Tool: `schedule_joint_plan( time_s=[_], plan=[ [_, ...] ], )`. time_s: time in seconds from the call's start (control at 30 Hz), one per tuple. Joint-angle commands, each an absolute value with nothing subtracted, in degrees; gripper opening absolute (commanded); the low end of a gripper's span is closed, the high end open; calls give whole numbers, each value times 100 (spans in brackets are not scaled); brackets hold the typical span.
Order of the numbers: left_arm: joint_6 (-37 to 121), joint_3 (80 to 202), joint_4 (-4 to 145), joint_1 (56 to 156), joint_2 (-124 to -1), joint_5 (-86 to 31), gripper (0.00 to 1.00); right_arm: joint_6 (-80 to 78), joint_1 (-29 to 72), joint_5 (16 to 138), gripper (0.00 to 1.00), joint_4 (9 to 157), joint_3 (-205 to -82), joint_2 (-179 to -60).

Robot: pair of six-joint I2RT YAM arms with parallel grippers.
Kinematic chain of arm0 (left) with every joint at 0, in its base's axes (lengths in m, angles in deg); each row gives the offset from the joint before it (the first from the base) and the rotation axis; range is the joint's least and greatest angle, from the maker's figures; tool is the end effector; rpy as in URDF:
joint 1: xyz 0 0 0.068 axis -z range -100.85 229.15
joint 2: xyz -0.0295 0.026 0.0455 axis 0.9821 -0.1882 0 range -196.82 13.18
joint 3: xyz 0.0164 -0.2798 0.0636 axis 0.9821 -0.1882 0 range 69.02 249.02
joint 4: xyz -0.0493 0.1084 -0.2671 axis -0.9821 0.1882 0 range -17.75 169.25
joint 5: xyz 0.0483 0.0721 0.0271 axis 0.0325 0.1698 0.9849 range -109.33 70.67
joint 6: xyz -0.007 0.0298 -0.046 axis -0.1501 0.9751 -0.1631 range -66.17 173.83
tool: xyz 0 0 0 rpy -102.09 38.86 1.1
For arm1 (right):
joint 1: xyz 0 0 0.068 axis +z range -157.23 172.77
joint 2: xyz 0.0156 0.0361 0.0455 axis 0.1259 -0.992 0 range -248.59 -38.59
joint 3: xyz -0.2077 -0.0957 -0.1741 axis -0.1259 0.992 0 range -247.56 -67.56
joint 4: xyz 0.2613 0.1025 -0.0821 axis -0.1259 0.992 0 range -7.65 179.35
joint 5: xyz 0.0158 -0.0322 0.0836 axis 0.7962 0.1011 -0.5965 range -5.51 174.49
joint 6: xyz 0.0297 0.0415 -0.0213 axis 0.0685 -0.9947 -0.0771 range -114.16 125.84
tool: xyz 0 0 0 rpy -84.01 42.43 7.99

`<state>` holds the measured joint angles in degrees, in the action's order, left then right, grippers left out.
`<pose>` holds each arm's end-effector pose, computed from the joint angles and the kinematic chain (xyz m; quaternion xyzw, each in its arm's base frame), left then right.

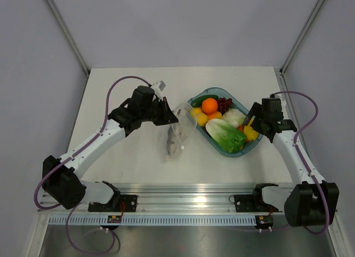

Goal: Place the food in the zip-top bag and seal the zipper
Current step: Pick up the fake fruit from the bin.

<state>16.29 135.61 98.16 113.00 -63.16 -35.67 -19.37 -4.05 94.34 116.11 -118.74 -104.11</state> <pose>0.2662 -0.1911 0.3326 0.0364 0.8823 -0.3664 0.2933 0.2625 0.0081 0.2741 0.2079 0.9075 0.0097 0.3650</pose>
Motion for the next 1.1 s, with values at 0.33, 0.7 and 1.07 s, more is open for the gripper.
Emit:
schedule_joint_plan(
  time_s=[0.33,0.7,1.07],
  plan=[
    [1586,13494,9466,11317,-6399,-3787,0,-1666,-1075,8071,86,10749,-11581,-10838],
    [1551,13433,9492,11316,-6390,-3787,0,-1666,-1075,7878,67,10485,-11414,-11040],
    [1569,13555,9519,11317,-6452,-3796,0,-1578,-1075,8317,36,11196,-11827,-10048]
  ],
)
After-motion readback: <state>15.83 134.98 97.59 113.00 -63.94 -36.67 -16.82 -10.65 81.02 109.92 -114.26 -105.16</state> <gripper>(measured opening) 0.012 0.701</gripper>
